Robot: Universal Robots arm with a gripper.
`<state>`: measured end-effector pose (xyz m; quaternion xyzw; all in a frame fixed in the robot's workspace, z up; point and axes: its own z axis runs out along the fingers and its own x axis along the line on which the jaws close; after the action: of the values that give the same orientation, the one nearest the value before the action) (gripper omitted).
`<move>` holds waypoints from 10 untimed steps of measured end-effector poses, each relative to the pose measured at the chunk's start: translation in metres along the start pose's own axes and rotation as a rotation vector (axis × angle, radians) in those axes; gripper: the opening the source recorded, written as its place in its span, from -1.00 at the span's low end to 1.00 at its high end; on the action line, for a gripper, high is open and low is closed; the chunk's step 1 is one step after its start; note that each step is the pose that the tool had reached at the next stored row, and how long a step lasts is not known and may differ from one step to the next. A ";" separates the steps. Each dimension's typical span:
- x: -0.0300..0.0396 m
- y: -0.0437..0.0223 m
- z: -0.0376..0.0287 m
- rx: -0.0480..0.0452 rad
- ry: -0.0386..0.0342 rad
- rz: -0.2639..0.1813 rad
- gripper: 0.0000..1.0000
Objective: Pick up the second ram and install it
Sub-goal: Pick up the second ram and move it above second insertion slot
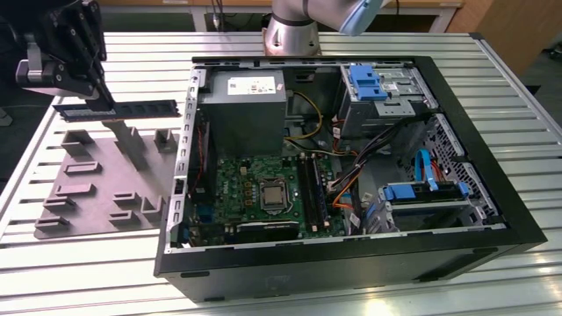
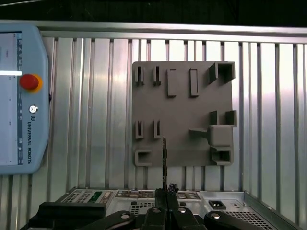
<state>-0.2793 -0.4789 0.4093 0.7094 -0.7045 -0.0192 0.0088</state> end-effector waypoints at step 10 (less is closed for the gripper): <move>0.0000 -0.0064 -0.0003 -0.0001 0.0001 0.000 -0.76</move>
<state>-0.2729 -0.4789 0.4093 0.7094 -0.7045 -0.0192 0.0088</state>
